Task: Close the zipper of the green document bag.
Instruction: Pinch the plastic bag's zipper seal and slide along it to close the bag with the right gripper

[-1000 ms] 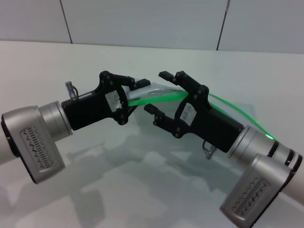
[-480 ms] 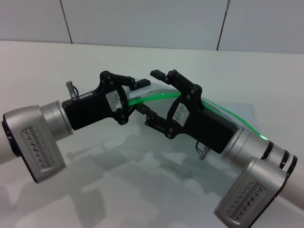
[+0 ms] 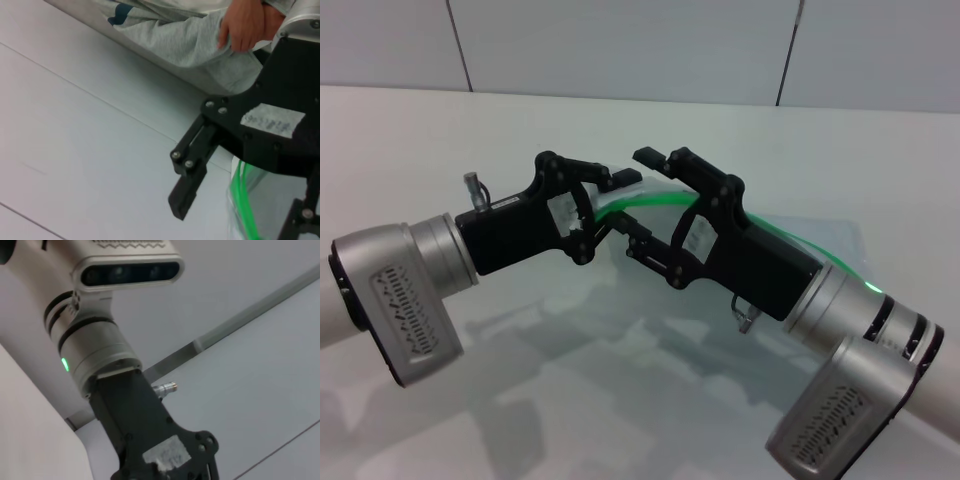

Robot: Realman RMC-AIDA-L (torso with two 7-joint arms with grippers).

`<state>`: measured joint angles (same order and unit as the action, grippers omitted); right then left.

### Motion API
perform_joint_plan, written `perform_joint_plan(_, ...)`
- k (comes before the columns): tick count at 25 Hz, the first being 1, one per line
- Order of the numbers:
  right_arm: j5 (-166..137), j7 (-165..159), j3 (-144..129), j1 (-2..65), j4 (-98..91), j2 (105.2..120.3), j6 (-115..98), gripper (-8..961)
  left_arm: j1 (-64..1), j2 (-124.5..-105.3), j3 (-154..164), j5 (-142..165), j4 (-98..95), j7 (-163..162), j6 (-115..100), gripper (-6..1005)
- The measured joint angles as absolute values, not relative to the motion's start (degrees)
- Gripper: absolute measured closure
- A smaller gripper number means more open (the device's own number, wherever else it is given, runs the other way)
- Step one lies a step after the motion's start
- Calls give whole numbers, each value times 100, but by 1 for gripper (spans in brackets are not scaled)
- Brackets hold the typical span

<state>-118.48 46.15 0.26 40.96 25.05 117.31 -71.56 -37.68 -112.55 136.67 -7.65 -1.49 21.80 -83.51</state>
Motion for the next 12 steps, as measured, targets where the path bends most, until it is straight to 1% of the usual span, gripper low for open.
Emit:
perform_joint_plan(7,-11851,4808,-9,4089,2505,11734,-7118,259,-3780,-11259,13646,-764,-150,2180,-8351,944)
perform_joint_plan(12,-11866,4861,-13,4105,2533,11734,-6909,290,-3780,-11259,13642,-764,-150,2180,-8354,944)
